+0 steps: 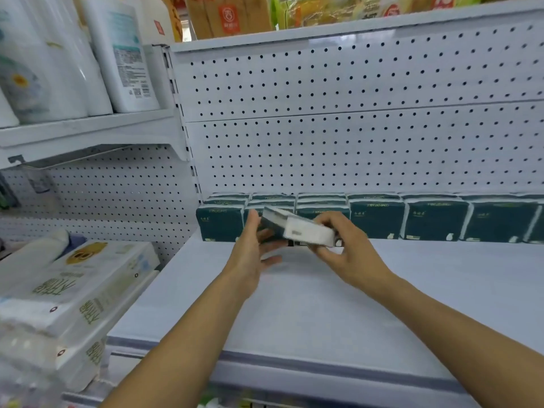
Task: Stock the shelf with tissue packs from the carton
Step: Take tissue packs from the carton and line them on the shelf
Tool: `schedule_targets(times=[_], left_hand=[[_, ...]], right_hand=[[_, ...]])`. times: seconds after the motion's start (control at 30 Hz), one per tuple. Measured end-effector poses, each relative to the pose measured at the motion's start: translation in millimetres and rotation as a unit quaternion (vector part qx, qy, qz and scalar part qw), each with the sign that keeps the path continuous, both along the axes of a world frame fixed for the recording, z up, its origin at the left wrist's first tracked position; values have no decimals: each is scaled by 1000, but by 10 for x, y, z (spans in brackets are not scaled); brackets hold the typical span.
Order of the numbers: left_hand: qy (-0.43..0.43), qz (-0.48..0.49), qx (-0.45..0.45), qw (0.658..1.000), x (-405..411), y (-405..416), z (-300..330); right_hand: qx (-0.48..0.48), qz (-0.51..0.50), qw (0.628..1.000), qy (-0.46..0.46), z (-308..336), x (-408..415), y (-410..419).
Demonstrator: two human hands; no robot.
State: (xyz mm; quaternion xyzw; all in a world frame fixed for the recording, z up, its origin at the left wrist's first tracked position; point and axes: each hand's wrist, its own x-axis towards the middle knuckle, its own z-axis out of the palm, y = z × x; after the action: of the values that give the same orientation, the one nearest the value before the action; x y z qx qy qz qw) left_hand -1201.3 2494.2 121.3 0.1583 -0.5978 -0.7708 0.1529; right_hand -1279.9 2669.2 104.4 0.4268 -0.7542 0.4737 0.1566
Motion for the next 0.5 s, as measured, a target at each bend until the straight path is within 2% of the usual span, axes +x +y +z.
schedule_targets(times=[0.1,0.17,0.33,0.5], left_hand=[[10,-3,-72,997,-5,-25,5],[24,-17,-108,994,-21,22,16],[58,-16,-114,992,-78,167,57],[77,-22,-163,983,-133,330,71]], right_hand=[[-116,20,966,-231,131,52,118],[-153,38,937,-311,173,44,199],[-165,24,917,-363,180,21,345],[-110,-17,940,-323,156,-41,538]])
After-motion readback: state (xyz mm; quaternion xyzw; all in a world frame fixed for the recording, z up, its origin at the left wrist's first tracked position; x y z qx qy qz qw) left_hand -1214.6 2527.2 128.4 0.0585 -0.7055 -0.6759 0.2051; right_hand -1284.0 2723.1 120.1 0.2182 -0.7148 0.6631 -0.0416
